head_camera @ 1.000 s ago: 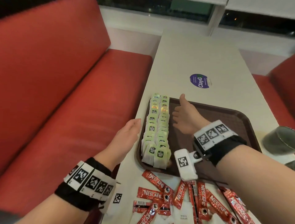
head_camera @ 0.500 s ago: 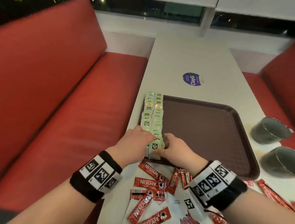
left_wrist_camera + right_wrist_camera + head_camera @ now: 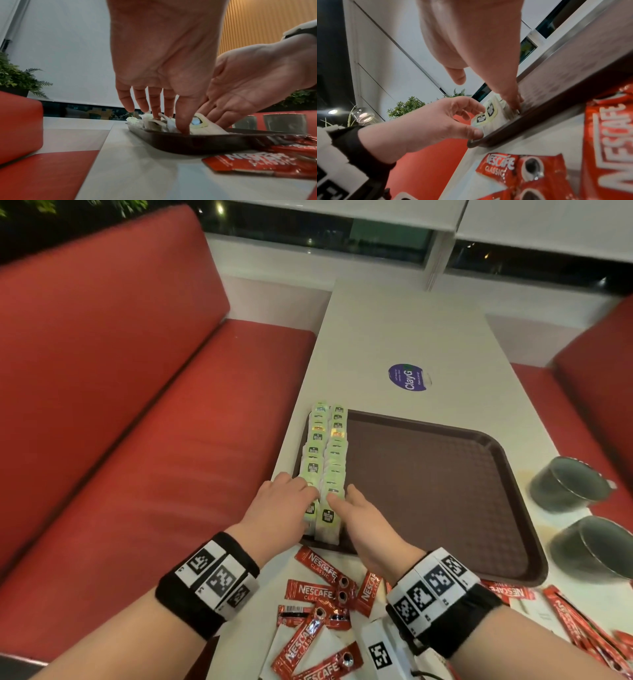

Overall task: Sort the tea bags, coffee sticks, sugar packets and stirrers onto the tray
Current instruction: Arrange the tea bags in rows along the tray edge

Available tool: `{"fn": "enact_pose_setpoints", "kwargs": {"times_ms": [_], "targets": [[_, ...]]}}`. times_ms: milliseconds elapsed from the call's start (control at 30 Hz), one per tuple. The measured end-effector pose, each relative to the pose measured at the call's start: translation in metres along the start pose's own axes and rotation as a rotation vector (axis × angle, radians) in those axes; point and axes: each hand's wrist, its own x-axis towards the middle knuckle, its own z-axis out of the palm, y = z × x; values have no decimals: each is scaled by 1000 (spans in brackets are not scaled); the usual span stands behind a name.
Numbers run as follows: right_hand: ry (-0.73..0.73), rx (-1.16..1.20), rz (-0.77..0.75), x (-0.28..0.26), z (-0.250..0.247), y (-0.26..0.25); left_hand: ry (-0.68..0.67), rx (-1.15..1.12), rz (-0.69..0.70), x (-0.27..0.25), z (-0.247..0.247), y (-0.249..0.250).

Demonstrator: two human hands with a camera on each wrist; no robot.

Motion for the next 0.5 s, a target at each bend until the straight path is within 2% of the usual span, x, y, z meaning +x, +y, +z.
{"fn": "enact_pose_setpoints", "kwargs": {"times_ms": [200,333,500], "targets": [[-76,193,-17,11,2,2,-29,-122,-30,3,4,-5],[19,177,40,13,0,-6,-12,-202,-57,0,4,-8],[2,226,56,7,-9,-20,-11,-277,-105,1,2,-12]]}}
